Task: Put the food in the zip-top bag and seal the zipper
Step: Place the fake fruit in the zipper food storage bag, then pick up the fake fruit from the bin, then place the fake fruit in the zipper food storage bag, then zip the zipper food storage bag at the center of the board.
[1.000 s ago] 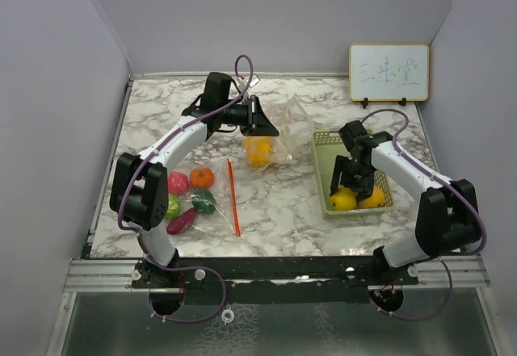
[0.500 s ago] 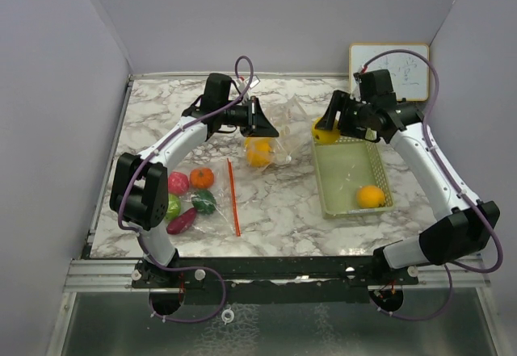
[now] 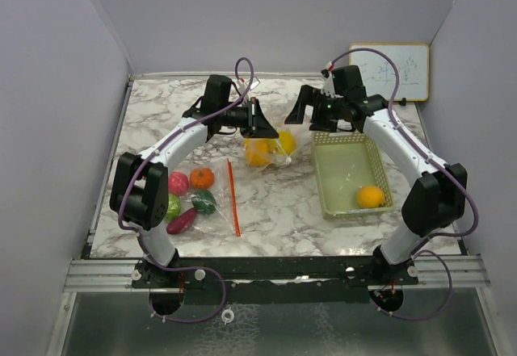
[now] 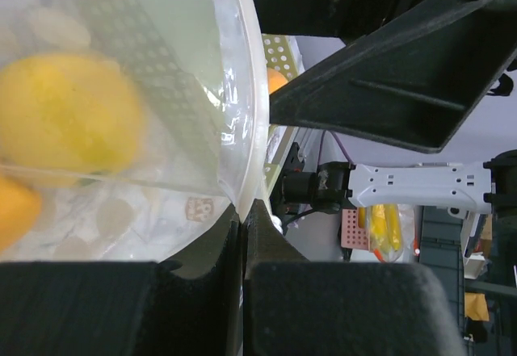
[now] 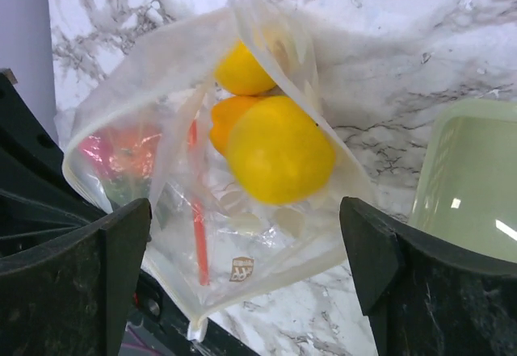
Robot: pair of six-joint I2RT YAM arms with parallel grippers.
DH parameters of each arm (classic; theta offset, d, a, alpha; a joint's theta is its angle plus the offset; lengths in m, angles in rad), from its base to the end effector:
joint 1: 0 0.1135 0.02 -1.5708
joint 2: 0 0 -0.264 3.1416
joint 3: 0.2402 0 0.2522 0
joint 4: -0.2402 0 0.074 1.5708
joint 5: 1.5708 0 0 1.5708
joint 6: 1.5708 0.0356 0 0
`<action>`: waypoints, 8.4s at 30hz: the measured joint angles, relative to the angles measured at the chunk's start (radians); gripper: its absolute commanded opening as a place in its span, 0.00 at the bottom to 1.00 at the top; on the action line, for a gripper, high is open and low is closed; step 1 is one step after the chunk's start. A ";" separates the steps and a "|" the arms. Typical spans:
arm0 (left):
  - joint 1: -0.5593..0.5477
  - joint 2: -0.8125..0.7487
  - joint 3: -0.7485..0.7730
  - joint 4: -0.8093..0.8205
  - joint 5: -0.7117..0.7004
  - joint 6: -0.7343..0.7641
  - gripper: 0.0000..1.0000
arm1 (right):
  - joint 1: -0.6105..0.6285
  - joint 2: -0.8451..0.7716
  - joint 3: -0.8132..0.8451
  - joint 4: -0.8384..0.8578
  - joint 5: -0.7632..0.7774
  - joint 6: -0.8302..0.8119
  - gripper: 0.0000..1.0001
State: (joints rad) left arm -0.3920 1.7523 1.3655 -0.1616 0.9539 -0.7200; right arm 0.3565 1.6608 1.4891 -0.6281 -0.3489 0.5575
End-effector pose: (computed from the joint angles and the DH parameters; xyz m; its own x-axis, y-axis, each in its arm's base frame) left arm 0.3566 -0.1788 0.2870 -0.9321 -0.0274 -0.3612 0.3321 0.3333 -0.8824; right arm 0.3427 0.1406 0.3166 -0.8620 0.2096 -0.4616 -0.1121 0.8092 0.5767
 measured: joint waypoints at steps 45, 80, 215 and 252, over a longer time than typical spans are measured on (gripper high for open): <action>0.012 0.000 -0.038 0.110 0.051 -0.041 0.00 | -0.221 -0.120 -0.488 -0.414 0.631 0.096 0.38; 0.013 0.000 -0.039 0.106 0.044 -0.034 0.00 | 0.040 0.029 0.030 0.055 0.050 -0.034 1.00; 0.115 -0.581 -0.365 0.082 -0.050 0.686 0.71 | 0.212 -0.130 -0.118 0.328 -0.416 -0.425 0.02; 0.041 -0.435 -0.416 0.346 0.021 0.539 0.00 | 0.212 -0.093 -0.073 0.287 -0.466 -0.470 0.02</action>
State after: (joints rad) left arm -0.3511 1.3178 0.9497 0.1841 0.9752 -0.1814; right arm 0.5682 1.5673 1.4162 -0.3412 -0.8146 0.0872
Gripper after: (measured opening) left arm 0.088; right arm 0.022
